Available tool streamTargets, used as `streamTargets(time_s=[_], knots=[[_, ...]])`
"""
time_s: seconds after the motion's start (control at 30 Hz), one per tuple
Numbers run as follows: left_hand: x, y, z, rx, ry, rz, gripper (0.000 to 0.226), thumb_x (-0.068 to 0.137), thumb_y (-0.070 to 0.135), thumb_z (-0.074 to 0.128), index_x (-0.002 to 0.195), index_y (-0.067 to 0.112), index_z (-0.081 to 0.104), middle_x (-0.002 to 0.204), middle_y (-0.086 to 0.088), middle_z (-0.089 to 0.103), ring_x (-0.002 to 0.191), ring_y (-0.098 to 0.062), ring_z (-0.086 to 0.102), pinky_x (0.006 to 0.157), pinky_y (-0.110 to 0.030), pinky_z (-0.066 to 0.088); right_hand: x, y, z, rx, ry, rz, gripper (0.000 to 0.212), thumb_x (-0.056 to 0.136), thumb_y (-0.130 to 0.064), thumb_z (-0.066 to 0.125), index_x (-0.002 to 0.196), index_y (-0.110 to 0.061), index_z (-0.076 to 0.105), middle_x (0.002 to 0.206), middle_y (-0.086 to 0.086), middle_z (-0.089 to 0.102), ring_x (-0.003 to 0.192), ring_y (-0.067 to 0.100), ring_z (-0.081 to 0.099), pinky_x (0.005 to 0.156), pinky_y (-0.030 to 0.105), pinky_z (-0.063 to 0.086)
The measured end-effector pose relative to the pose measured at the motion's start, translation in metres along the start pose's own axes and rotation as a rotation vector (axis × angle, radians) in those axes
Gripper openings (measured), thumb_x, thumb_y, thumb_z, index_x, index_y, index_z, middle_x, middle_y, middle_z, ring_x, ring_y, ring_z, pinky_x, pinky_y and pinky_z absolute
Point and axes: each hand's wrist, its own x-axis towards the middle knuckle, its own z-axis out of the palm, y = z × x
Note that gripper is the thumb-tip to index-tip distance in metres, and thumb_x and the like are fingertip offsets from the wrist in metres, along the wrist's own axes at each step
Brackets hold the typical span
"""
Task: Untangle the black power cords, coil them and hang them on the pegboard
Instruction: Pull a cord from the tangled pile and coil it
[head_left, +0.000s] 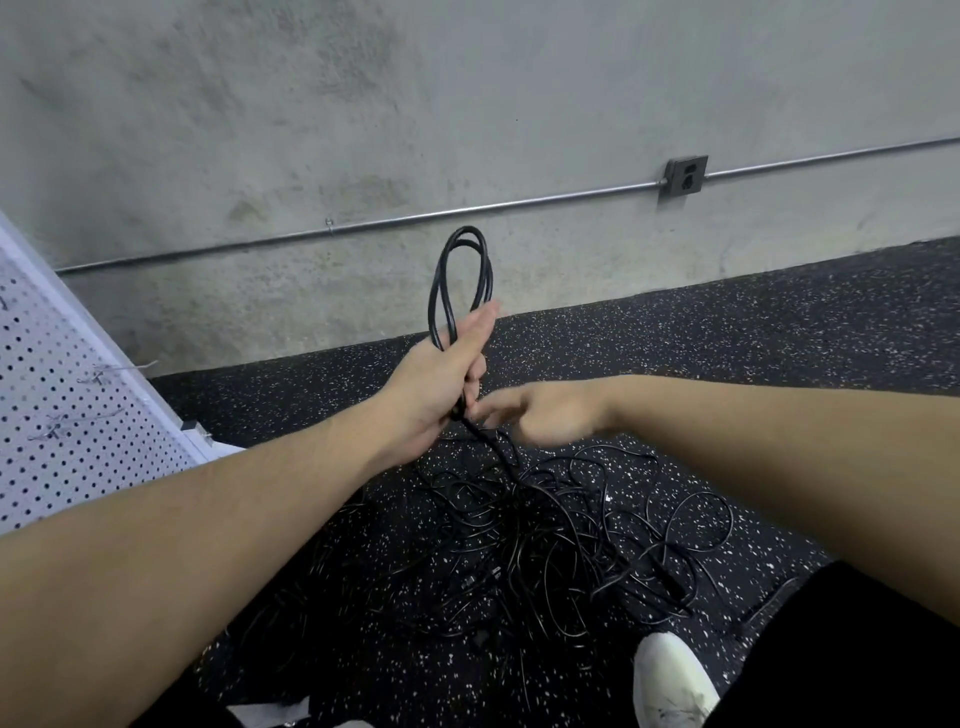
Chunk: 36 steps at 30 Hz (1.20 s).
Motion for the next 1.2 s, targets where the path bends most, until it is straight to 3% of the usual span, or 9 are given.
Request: streamTargets(time_s=[0.17, 0.33, 0.53, 0.7, 0.8, 0.87, 1.03, 1.13, 1.2], knots=[[0.001, -0.001, -0.007, 0.001, -0.023, 0.021, 0.057, 0.095, 0.036, 0.069, 0.144, 0.053, 0.047, 0.062, 0.007, 0.036, 0.051, -0.007, 0.034, 0.05, -0.024, 0.034, 0.008, 0.004, 0.006, -0.006, -0.113, -0.027, 0.003, 0.1, -0.023, 0.06, 0.1, -0.021, 0.062, 0.092, -0.001, 0.071, 0.087, 0.014, 0.061, 0.08, 0.03, 0.046], [0.002, 0.0, -0.015, -0.09, 0.071, 0.052, 0.037, 0.105, 0.029, 0.057, 0.126, 0.059, 0.059, 0.068, 0.007, 0.049, 0.05, -0.007, 0.035, 0.047, -0.023, 0.039, 0.003, 0.009, -0.002, 0.036, -0.039, -0.024, 0.037, 0.101, -0.047, 0.056, 0.078, -0.018, 0.056, 0.058, -0.005, 0.048, 0.051, 0.008, 0.051, 0.062, 0.028, 0.054], [0.01, -0.009, -0.024, -0.049, 0.33, 0.091, 0.039, 0.105, 0.017, 0.054, 0.099, 0.048, 0.076, 0.083, 0.005, 0.064, 0.044, -0.006, 0.04, 0.046, -0.023, 0.04, 0.007, 0.006, -0.002, 0.029, 0.103, -0.158, 0.04, 0.1, -0.049, 0.057, 0.071, -0.021, 0.055, 0.052, -0.004, 0.045, 0.045, 0.014, 0.04, 0.054, 0.029, 0.038], [0.012, -0.013, -0.025, 0.151, 0.292, 0.003, 0.029, 0.102, 0.026, 0.061, 0.126, 0.04, 0.071, 0.078, 0.017, 0.057, 0.047, -0.007, 0.043, 0.054, -0.025, 0.042, 0.002, 0.009, -0.008, -0.137, 0.094, -0.001, 0.056, 0.091, -0.07, 0.054, 0.07, -0.018, 0.061, 0.058, 0.001, 0.054, 0.05, 0.019, 0.048, 0.065, 0.034, 0.052], [0.008, -0.013, -0.028, 0.286, 0.268, -0.035, 0.053, 0.09, 0.046, 0.075, 0.141, 0.038, 0.06, 0.113, 0.011, 0.07, 0.055, -0.008, 0.049, 0.062, -0.025, 0.046, 0.001, 0.008, -0.014, -0.365, 0.14, 0.17, 0.074, 0.079, -0.088, 0.043, 0.064, -0.017, 0.057, 0.059, 0.004, 0.057, 0.054, 0.021, 0.052, 0.078, 0.034, 0.056], [0.005, -0.016, -0.031, 0.364, 0.243, -0.058, 0.073, 0.084, 0.052, 0.079, 0.149, 0.035, 0.051, 0.135, 0.007, 0.063, 0.062, -0.008, 0.051, 0.066, -0.026, 0.046, -0.002, 0.011, -0.019, -0.32, 0.146, 0.103, 0.062, 0.086, -0.077, 0.053, 0.066, -0.018, 0.056, 0.057, -0.001, 0.05, 0.053, 0.016, 0.047, 0.072, 0.03, 0.05], [-0.004, -0.013, -0.04, 0.395, 0.181, -0.051, 0.093, 0.065, 0.072, 0.078, 0.145, 0.031, 0.053, 0.145, 0.007, 0.058, 0.059, -0.009, 0.048, 0.058, -0.027, 0.046, -0.01, 0.023, -0.027, 0.017, 0.162, -0.056, 0.03, 0.091, -0.046, 0.07, 0.073, -0.024, 0.061, 0.06, -0.006, 0.045, 0.052, 0.011, 0.04, 0.053, 0.024, 0.04], [-0.009, -0.009, -0.037, 0.4, 0.086, -0.071, 0.117, 0.05, 0.069, 0.084, 0.153, 0.03, 0.045, 0.146, -0.015, 0.052, 0.081, -0.023, 0.067, 0.094, -0.05, 0.055, -0.008, 0.021, -0.033, 0.058, 0.382, -0.003, 0.049, 0.077, -0.056, 0.08, 0.066, -0.022, 0.046, 0.054, -0.006, 0.042, 0.047, 0.013, 0.042, 0.051, 0.024, 0.041], [-0.007, -0.008, -0.035, 0.429, 0.026, -0.107, 0.092, 0.053, 0.056, 0.093, 0.134, 0.03, 0.06, 0.144, -0.016, 0.051, 0.117, -0.033, 0.065, 0.114, -0.055, 0.038, -0.009, 0.017, -0.034, 0.132, 0.483, 0.0, 0.057, 0.07, -0.057, 0.085, 0.066, -0.024, 0.039, 0.05, -0.007, 0.037, 0.043, 0.013, 0.037, 0.048, 0.023, 0.036]])
